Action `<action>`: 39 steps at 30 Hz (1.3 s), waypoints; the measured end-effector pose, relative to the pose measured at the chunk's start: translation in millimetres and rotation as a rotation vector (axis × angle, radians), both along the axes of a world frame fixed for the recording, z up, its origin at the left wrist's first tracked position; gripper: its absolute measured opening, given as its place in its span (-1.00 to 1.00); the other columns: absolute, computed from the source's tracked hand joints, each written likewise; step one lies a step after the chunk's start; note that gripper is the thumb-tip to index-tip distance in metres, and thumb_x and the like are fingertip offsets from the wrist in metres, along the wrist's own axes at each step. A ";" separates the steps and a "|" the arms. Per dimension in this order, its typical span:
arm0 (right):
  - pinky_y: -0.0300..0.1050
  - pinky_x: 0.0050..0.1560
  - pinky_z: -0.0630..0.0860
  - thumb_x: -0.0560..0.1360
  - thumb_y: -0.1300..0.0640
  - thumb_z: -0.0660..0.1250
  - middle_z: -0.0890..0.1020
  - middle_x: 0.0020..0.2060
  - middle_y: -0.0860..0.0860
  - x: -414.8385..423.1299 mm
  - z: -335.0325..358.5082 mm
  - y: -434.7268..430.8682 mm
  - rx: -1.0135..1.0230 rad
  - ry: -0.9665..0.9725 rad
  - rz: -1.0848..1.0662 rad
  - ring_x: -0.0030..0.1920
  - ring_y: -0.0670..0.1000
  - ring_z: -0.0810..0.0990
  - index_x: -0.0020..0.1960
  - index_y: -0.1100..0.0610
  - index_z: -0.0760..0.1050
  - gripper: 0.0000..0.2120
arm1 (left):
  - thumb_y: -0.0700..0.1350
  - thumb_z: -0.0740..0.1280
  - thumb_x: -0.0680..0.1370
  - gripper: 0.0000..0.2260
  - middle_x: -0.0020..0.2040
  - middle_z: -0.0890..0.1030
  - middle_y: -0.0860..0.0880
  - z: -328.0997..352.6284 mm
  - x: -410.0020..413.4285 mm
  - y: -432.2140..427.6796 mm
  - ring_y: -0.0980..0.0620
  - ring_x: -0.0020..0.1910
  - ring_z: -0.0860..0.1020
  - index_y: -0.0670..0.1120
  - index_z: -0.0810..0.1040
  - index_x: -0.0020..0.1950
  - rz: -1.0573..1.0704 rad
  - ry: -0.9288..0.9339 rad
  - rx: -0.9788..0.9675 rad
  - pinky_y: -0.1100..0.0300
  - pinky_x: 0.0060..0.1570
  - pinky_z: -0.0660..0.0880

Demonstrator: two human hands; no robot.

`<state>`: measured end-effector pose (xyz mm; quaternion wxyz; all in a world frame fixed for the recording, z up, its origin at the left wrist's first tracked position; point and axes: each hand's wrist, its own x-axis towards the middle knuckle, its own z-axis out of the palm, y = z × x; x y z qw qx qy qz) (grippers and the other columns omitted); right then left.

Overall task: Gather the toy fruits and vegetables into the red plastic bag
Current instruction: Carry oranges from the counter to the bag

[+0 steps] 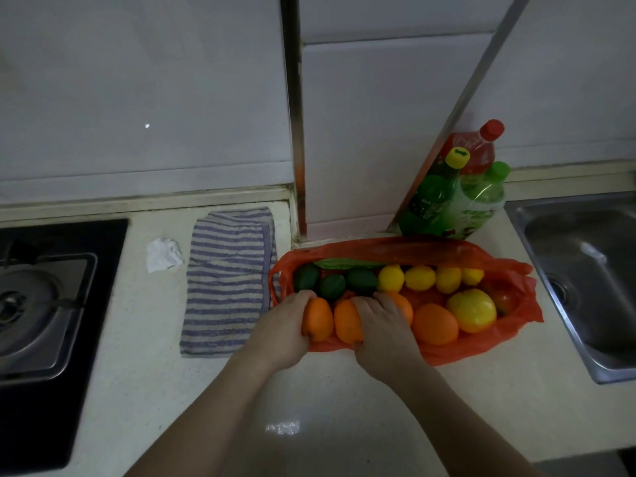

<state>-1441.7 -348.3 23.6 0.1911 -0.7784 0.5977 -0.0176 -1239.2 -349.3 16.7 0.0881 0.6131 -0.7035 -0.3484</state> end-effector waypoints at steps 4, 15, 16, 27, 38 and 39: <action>0.00 0.50 0.05 0.44 0.08 0.34 0.28 0.45 -0.03 0.4 -3.2 -2.0 0.018 0.039 0.021 0.47 0.05 0.14 0.52 0.03 0.12 -0.28 | -0.10 0.37 0.48 -0.47 0.28 0.47 0.07 0.1 -0.3 0.1 0.08 0.13 0.49 0.17 0.29 0.39 0.004 0.008 0.006 0.16 0.02 0.47; -0.04 0.50 -0.02 0.46 0.07 0.33 0.24 0.48 -0.01 -0.3 6.8 1.6 0.011 0.027 0.009 0.49 0.04 0.12 0.53 0.04 0.09 -0.28 | -0.06 0.38 0.51 -0.35 0.47 0.32 0.03 5.6 0.9 1.8 0.02 0.36 0.39 0.10 0.17 0.54 0.001 -0.022 -0.007 0.13 0.24 0.42; -0.05 0.49 -0.02 0.46 0.06 0.33 0.25 0.47 -0.01 -1.4 9.3 2.7 0.003 0.025 0.001 0.48 0.04 0.12 0.53 0.05 0.10 -0.29 | -0.06 0.39 0.51 -0.34 0.48 0.31 0.03 7.1 1.1 1.9 0.02 0.36 0.39 0.09 0.17 0.54 0.001 -0.021 -0.012 0.15 0.24 0.42; 0.02 0.48 0.11 0.48 -0.09 0.28 0.21 0.50 0.05 -12.5 57.7 25.4 -0.110 0.077 -0.125 0.49 0.10 0.13 0.53 0.08 0.13 -0.30 | 0.11 0.35 0.53 -0.37 0.50 0.28 0.05 50.4 4.1 0.5 0.04 0.42 0.33 0.06 0.18 0.54 -0.034 -0.074 -0.177 0.10 0.36 0.35; 0.00 0.41 0.24 0.47 -0.05 0.29 0.42 0.35 0.11 -38.4 127.9 51.5 -0.322 0.082 -0.121 0.38 0.13 0.33 0.41 0.19 0.35 -0.42 | 0.05 0.26 0.58 -0.52 0.43 0.39 -0.01 125.6 -5.2 23.0 -0.01 0.38 0.37 -0.04 0.32 0.48 -0.042 -0.129 -0.440 0.12 0.37 0.30; -0.02 0.41 0.23 0.49 -0.04 0.28 0.42 0.36 0.10 -42.5 133.6 55.0 -0.340 0.070 -0.123 0.39 0.12 0.32 0.42 0.18 0.34 -0.44 | 0.05 0.25 0.59 -0.53 0.43 0.40 -0.03 131.9 -8.0 27.2 -0.02 0.38 0.37 -0.06 0.33 0.47 -0.034 -0.140 -0.456 0.12 0.37 0.29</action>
